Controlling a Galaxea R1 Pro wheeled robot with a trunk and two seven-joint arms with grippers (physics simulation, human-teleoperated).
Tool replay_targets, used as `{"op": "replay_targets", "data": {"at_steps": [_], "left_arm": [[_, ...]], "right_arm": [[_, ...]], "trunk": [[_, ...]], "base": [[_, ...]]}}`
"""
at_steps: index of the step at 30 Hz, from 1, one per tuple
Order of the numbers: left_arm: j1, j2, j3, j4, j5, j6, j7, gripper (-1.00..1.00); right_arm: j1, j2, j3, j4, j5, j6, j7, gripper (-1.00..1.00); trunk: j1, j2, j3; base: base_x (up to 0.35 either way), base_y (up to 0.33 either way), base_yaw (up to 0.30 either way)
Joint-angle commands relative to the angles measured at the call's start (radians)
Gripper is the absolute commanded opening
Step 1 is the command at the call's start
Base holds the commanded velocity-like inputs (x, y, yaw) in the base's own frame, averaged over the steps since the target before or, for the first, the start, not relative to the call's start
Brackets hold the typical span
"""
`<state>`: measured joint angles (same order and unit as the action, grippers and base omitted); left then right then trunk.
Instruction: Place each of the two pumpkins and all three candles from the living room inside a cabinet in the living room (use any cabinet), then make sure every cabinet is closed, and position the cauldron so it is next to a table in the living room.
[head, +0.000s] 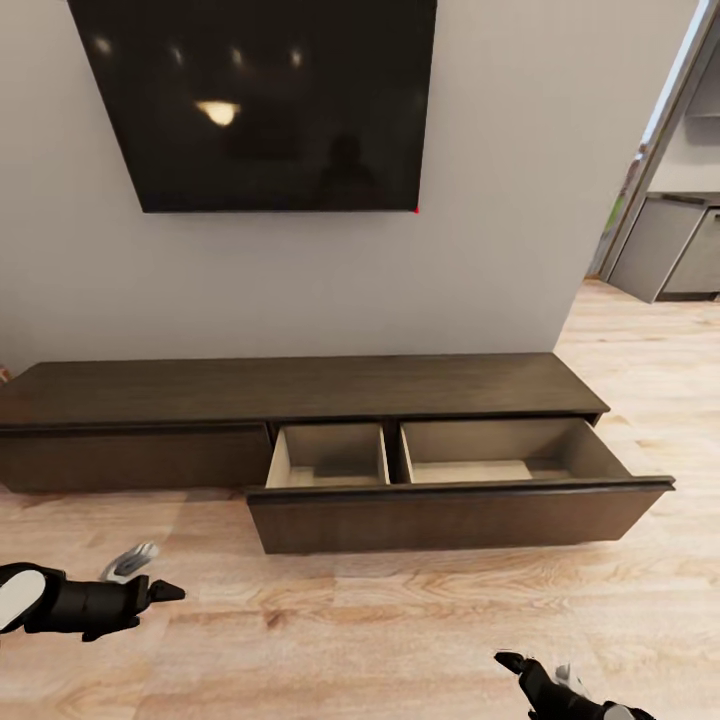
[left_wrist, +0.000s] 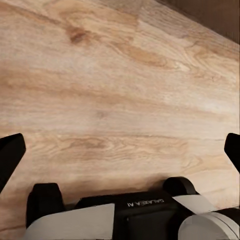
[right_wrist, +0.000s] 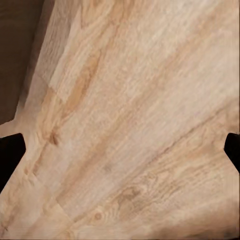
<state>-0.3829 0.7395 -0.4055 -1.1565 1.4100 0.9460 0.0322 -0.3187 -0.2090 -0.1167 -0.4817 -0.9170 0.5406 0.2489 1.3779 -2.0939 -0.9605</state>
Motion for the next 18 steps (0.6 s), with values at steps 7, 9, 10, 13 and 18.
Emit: {"op": "replay_targets", "data": {"at_steps": [7,9,10,13,18], "left_arm": [[-0.002,-0.090,-0.001,0.015,0.000,-0.058,0.329,1.00],[-0.002,-0.118,-0.001,0.015,-0.001,-0.060,0.405,1.00],[-0.003,-0.137,-0.001,0.015,-0.001,-0.060,0.453,1.00],[-0.003,-0.155,0.000,0.012,0.000,-0.060,0.507,1.00],[-0.003,-0.161,0.007,0.003,0.001,-0.059,0.518,1.00]], "right_arm": [[-0.001,0.004,0.020,-0.011,0.044,-0.022,-0.155,1.00],[-0.001,0.016,0.047,-0.028,0.070,-0.024,-0.181,1.00],[-0.001,0.028,0.077,-0.060,0.097,-0.026,-0.214,1.00],[-0.001,0.066,0.121,-0.159,0.133,-0.028,-0.338,1.00],[0.000,0.142,0.155,-0.243,0.149,-0.026,-0.544,1.00]], "trunk": [[-0.027,0.049,0.021],[-0.035,0.063,0.027],[-0.039,0.070,0.031],[-0.050,0.091,0.040],[-0.069,0.126,0.056]], "base": [[0.000,0.000,0.000],[0.000,0.000,0.000],[0.000,0.000,0.000],[0.000,0.000,0.000],[0.000,0.000,0.000]]}}
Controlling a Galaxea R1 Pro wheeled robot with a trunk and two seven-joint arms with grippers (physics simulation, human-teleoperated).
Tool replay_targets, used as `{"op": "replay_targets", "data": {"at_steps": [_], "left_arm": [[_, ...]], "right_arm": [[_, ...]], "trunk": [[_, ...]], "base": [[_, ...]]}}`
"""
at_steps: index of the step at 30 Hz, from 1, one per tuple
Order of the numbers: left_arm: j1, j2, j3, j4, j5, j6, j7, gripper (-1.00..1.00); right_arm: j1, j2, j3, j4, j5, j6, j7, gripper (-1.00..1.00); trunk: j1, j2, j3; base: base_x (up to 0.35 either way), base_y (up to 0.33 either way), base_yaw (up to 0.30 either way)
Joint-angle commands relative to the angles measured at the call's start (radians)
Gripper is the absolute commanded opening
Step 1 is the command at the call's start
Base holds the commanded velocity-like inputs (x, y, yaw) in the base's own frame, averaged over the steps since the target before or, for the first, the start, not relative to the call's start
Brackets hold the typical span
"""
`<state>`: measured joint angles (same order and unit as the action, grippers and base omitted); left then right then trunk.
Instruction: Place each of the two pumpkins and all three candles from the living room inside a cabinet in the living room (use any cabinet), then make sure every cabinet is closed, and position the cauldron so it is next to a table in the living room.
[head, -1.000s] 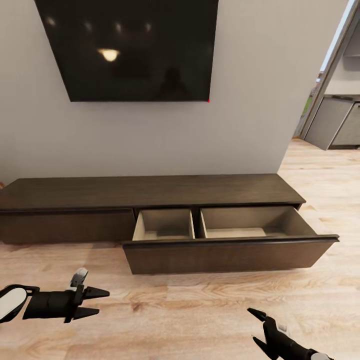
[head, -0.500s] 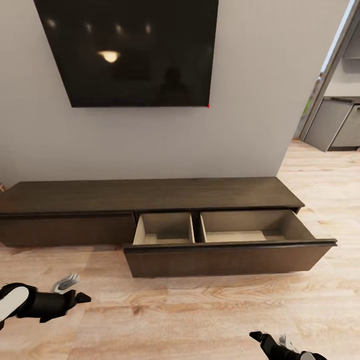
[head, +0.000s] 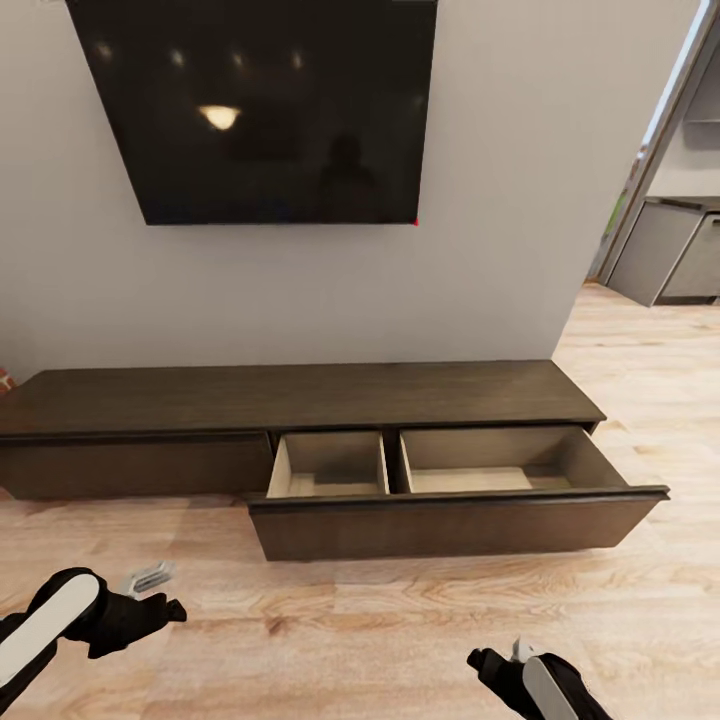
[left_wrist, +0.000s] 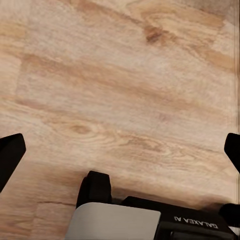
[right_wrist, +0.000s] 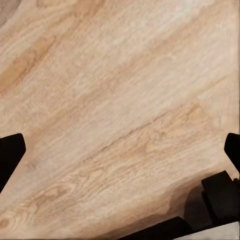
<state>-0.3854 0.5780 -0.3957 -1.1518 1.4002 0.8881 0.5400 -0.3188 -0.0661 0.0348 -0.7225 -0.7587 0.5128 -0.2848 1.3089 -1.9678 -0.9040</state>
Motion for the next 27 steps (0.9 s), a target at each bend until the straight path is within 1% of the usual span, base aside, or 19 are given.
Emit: {"op": "replay_targets", "data": {"at_steps": [1,4,12,16,19,20,24,27], "left_arm": [[-0.001,0.001,0.009,-0.003,0.011,0.001,0.010,1.00],[-0.001,0.000,0.025,-0.005,0.011,0.004,0.009,1.00],[-0.001,-0.001,0.026,-0.006,0.011,0.002,0.009,1.00],[-0.001,0.000,0.027,-0.006,0.011,0.001,0.009,1.00],[-0.001,0.002,0.025,-0.006,0.011,0.003,0.009,1.00],[-0.001,0.007,0.029,-0.005,0.011,0.005,0.006,1.00],[-0.001,0.022,0.063,0.002,0.011,0.014,-0.007,1.00],[-0.001,0.026,0.069,0.005,0.011,0.020,-0.011,1.00]], "right_arm": [[0.000,0.004,0.013,-0.005,-0.008,0.000,-0.022,1.00],[0.000,0.009,0.037,-0.009,-0.005,-0.013,-0.042,1.00],[0.000,0.002,0.040,-0.002,-0.004,-0.017,-0.043,1.00],[0.000,0.001,0.040,0.001,-0.004,-0.073,-0.043,1.00],[0.000,0.002,0.040,0.001,-0.005,-0.094,-0.043,1.00],[0.000,0.002,0.039,0.001,-0.005,-0.098,-0.043,1.00],[0.000,0.000,0.039,0.001,-0.005,-0.101,-0.043,1.00],[0.000,-0.001,0.038,0.003,-0.006,-0.102,-0.043,1.00]], "trunk": [[-0.004,0.007,0.002],[-0.016,0.028,0.012],[-0.046,0.084,0.037],[-0.062,0.112,0.049],[-0.073,0.133,0.059],[-0.077,0.140,0.062],[-0.092,0.168,0.074],[-0.092,0.168,0.073]], "base": [[0.000,0.000,0.000],[0.000,0.000,0.000],[0.000,0.000,0.000],[0.000,0.000,0.000],[0.000,0.000,0.000],[0.000,0.000,0.000],[0.000,0.000,-0.012],[0.000,0.000,-0.165]]}}
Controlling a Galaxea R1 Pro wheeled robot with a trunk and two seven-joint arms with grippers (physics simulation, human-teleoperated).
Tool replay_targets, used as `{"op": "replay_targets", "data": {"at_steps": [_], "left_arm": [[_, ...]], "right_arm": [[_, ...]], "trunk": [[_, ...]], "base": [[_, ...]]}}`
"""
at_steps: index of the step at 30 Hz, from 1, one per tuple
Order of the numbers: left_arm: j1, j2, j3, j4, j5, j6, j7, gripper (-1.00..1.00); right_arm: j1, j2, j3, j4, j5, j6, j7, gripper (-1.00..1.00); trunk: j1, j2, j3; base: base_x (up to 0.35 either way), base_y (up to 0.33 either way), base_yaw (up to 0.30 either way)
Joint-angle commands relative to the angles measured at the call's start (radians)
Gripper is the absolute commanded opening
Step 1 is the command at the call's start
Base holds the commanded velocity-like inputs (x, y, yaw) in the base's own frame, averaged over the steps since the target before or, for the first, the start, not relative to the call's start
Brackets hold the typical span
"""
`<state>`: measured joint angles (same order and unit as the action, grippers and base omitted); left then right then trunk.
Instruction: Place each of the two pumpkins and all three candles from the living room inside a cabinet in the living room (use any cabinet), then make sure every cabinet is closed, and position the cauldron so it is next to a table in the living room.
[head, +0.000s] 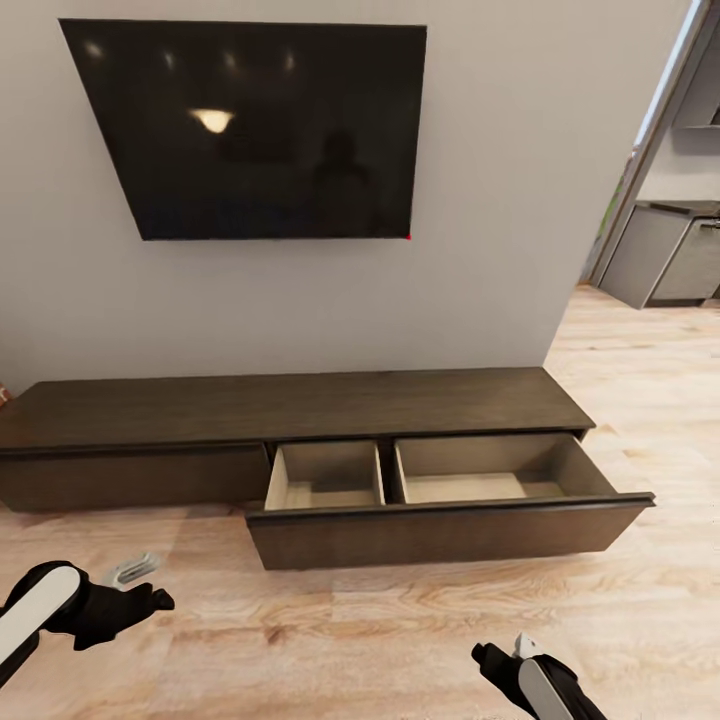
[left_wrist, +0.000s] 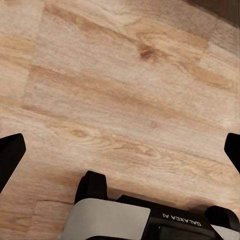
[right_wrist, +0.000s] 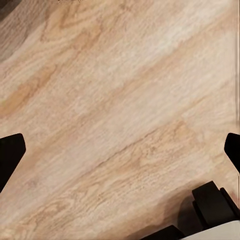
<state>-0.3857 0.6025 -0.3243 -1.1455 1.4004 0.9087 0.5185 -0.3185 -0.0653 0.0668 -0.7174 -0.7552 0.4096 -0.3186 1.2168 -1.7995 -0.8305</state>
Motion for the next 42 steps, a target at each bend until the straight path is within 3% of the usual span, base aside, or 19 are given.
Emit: {"op": "replay_targets", "data": {"at_steps": [1,17,42], "left_arm": [[-0.001,0.001,-0.003,-0.001,0.011,0.000,0.010,1.00],[-0.001,0.001,0.006,-0.013,0.011,0.044,0.009,1.00],[-0.001,0.002,0.011,-0.017,0.011,0.048,0.009,1.00]], "right_arm": [[-0.001,-0.002,0.006,-0.001,-0.010,0.001,-0.010,1.00],[-0.001,-0.004,0.003,0.012,-0.010,0.001,-0.008,1.00],[-0.001,-0.007,-0.001,0.021,-0.013,0.000,-0.007,1.00]], "trunk": [[0.000,0.000,-0.002],[-0.004,0.007,-0.013],[-0.004,0.007,-0.045]], "base": [[0.000,0.000,-0.212],[-0.053,0.000,-0.231],[-0.076,0.000,-0.188]]}}
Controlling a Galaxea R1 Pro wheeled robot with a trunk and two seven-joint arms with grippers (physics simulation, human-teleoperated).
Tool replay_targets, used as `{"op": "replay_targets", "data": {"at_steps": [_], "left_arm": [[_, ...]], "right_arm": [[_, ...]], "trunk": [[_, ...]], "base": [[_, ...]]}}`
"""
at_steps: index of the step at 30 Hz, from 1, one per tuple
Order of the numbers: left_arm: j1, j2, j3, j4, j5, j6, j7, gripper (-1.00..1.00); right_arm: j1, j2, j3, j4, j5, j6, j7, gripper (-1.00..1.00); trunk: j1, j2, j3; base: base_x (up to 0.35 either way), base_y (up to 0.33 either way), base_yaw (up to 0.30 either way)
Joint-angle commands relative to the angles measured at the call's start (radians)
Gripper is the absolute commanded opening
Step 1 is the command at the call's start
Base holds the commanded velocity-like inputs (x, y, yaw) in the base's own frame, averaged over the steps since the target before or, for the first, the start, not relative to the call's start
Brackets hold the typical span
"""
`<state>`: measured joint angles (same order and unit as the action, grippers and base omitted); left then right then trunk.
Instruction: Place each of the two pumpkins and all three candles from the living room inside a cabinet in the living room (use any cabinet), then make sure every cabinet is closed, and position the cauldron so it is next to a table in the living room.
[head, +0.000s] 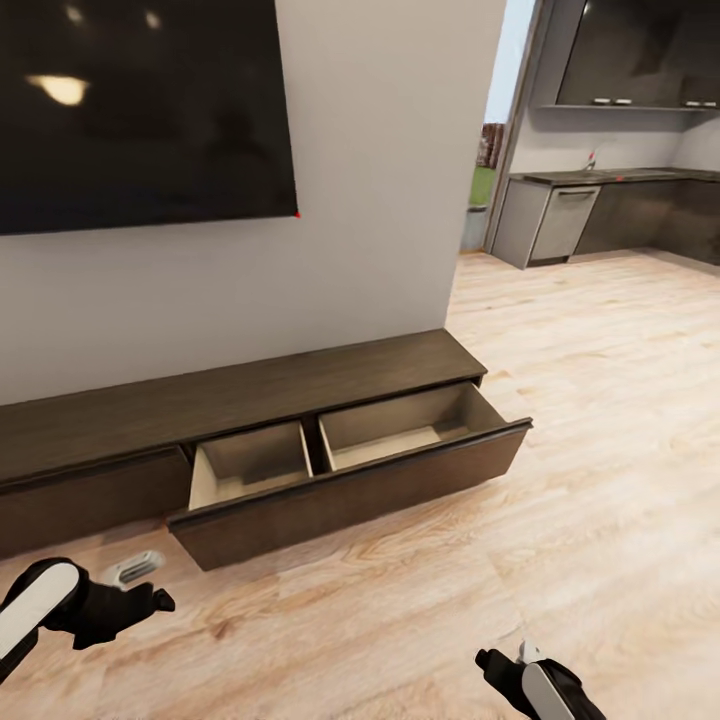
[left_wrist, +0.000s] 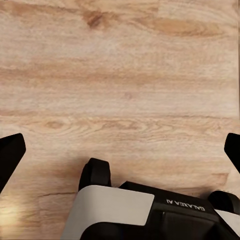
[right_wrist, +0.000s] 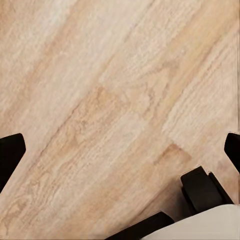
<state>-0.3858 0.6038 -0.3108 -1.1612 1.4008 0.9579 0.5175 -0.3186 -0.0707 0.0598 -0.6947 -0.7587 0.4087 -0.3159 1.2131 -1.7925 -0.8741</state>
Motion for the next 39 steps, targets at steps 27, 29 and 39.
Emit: {"op": "replay_targets", "data": {"at_steps": [27,29,39], "left_arm": [[-0.001,-0.004,-0.006,-0.045,0.010,-0.002,0.013,1.00],[-0.001,-0.005,-0.005,-0.045,0.009,-0.002,0.016,1.00],[-0.001,-0.049,-0.002,-0.035,-0.001,-0.012,0.030,1.00]], "right_arm": [[0.000,-0.001,0.003,0.014,-0.011,0.000,-0.012,1.00],[0.000,-0.001,0.003,0.015,-0.011,0.000,-0.012,1.00],[0.000,-0.001,0.001,0.019,-0.011,-0.004,-0.014,1.00]], "trunk": [[0.000,0.000,-0.036],[0.000,0.000,-0.038],[0.000,0.000,-0.052]], "base": [[-0.007,0.000,-0.181],[0.000,0.000,-0.160],[0.000,0.000,-0.135]]}}
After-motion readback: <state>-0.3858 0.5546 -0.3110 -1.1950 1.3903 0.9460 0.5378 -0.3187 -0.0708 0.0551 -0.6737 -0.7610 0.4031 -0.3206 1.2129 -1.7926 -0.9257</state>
